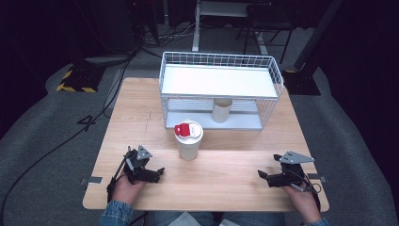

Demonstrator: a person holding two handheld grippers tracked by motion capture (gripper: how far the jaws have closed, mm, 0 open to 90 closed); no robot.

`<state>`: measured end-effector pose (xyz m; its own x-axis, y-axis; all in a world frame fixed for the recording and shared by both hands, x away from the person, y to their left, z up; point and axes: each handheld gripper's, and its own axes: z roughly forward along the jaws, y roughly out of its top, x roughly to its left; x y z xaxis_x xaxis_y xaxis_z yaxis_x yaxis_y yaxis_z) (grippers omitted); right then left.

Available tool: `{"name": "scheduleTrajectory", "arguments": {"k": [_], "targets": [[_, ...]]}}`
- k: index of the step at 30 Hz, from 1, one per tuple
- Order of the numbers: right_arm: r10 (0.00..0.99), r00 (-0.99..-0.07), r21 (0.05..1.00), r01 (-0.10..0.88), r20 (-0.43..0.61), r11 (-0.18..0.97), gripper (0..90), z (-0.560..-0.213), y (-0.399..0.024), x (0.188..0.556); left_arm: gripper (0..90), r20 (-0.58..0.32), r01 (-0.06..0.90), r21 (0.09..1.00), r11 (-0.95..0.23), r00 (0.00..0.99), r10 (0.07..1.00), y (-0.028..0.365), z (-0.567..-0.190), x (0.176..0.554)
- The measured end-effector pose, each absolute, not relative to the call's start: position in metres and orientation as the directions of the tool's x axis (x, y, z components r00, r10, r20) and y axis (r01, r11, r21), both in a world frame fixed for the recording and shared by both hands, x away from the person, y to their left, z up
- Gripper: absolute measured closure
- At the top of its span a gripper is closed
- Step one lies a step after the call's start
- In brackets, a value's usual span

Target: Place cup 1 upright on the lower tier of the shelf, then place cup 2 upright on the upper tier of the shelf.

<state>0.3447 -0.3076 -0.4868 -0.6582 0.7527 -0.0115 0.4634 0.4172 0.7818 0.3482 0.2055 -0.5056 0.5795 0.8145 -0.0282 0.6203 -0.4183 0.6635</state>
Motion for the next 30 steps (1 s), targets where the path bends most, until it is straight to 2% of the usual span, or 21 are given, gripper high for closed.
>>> {"name": "scheduleTrajectory", "arguments": {"k": [11, 14, 15, 22, 30], "targets": [[0.785, -0.619, 0.753, 0.507, -0.021, 0.42, 6.3, -0.503, -0.312, 0.349, 0.9, -0.026, 0.624, 0.665, -0.411, 0.569, 0.822, 0.205, -0.506, 0.348], [0.786, -0.618, 0.727, 0.549, 0.02, 0.413, 7.1, -0.505, -0.315, 0.354, 1.8, -0.032, 0.631, 0.664, -0.4, 0.559, 0.828, 0.204, -0.505, 0.347], [0.786, -0.618, 0.721, 0.541, -0.009, 0.433, 6.7, -0.505, -0.314, 0.354, 2.0, -0.033, 0.631, 0.666, -0.398, 0.557, 0.83, 0.204, -0.505, 0.347], [0.781, -0.625, 0.718, 0.54, -0.007, 0.439, 4.5, -0.506, -0.315, 0.356, 1.8, -0.079, 0.646, 0.67, -0.367, 0.553, 0.83, 0.207, -0.503, 0.348], [0.777, -0.629, 0.715, 0.54, -0.008, 0.444, 3.7, -0.506, -0.315, 0.357, 1.9, -0.097, 0.603, 0.724, -0.335, 0.57, 0.816, 0.209, -0.494, 0.343]]}}
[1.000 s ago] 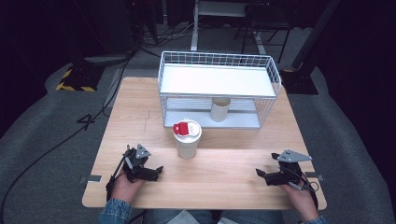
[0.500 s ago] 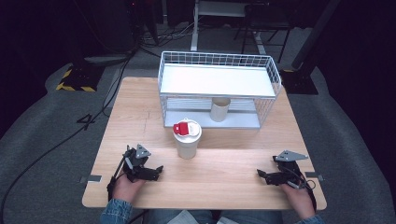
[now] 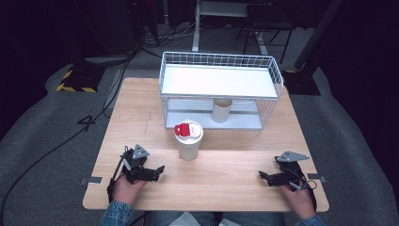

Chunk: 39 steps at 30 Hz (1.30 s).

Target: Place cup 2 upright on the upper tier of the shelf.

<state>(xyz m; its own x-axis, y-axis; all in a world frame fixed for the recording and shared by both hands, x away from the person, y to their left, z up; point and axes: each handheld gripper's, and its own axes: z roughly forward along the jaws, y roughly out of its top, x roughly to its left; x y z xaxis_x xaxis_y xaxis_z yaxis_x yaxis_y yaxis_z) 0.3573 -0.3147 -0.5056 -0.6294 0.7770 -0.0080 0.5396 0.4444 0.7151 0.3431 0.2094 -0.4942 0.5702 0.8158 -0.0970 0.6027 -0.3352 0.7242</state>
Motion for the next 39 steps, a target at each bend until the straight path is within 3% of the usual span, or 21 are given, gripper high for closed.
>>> {"name": "scheduleTrajectory", "arguments": {"k": [23, 39], "targets": [[0.783, -0.621, 0.714, 0.545, -0.008, 0.44, 3.1, -0.506, -0.314, 0.357, 0.2, -0.108, 0.339, 0.917, -0.211, 0.718, 0.687, 0.198, -0.46, 0.333], [0.787, -0.617, 0.715, 0.546, -0.009, 0.437, 3.1, -0.506, -0.314, 0.356, 0.1, -0.164, 0.34, 0.926, -0.167, 0.758, 0.632, 0.17, -0.46, 0.362]]}}
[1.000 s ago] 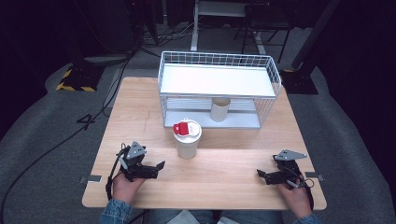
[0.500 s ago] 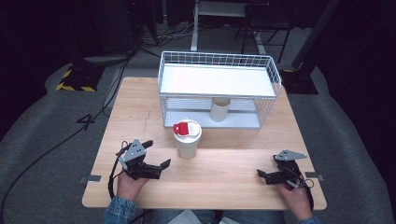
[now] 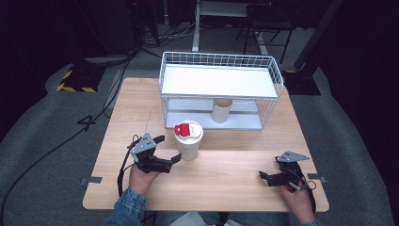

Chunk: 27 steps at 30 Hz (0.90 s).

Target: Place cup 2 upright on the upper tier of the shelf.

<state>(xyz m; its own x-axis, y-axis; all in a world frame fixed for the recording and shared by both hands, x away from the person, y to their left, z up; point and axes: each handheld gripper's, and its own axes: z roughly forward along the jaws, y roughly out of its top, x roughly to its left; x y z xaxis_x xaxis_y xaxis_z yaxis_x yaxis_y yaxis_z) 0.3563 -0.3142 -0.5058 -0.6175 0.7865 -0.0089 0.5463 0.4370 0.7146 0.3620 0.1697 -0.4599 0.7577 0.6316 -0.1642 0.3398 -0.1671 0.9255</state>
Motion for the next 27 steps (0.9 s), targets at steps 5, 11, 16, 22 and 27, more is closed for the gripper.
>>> {"name": "scheduleTrajectory", "arguments": {"k": [5, 11, 16, 22, 27], "targets": [[0.786, -0.618, 0.715, 0.546, -0.009, 0.437, 3.1, -0.506, -0.314, 0.356, 0.1, -0.142, 0.332, 0.922, -0.199, 0.767, 0.625, 0.156, -0.466, 0.371], [0.787, -0.617, 0.714, 0.546, -0.009, 0.437, 3.1, -0.506, -0.314, 0.356, 0.1, -0.145, 0.335, 0.921, -0.199, 0.768, 0.623, 0.144, -0.468, 0.38], [0.787, -0.617, 0.715, 0.546, -0.009, 0.437, 3.1, -0.506, -0.314, 0.356, 0.1, -0.126, 0.327, 0.917, -0.227, 0.778, 0.615, 0.135, -0.47, 0.385], [0.787, -0.617, 0.715, 0.546, -0.009, 0.437, 3.0, -0.506, -0.314, 0.356, 0.1, -0.122, 0.34, 0.913, -0.228, 0.758, 0.641, 0.13, -0.472, 0.391], [0.79, -0.613, 0.714, 0.549, -0.009, 0.434, 2.9, -0.506, -0.314, 0.356, 0.6, -0.148, 0.361, 0.909, -0.208, 0.746, 0.649, 0.126, -0.476, 0.394]]}}
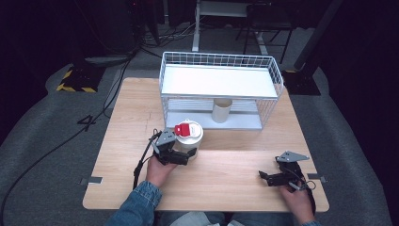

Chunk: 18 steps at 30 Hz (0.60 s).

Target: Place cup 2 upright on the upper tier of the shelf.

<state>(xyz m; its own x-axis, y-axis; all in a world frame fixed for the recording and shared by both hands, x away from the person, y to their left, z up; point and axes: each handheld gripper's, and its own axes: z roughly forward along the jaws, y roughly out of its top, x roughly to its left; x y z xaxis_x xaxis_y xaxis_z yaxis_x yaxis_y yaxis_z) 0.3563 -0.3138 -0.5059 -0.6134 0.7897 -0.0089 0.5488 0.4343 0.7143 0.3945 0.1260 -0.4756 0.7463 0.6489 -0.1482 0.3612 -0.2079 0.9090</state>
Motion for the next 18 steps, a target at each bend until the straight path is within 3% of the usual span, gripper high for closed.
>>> {"name": "scheduleTrajectory", "arguments": {"k": [18], "targets": [[0.791, -0.612, 0.715, 0.549, -0.009, 0.432, 2.8, -0.506, -0.3136, 0.3561, 10.2, -0.136, 0.347, 0.914, -0.208, 0.748, 0.649, 0.1183, -0.4825, 0.3989]]}}
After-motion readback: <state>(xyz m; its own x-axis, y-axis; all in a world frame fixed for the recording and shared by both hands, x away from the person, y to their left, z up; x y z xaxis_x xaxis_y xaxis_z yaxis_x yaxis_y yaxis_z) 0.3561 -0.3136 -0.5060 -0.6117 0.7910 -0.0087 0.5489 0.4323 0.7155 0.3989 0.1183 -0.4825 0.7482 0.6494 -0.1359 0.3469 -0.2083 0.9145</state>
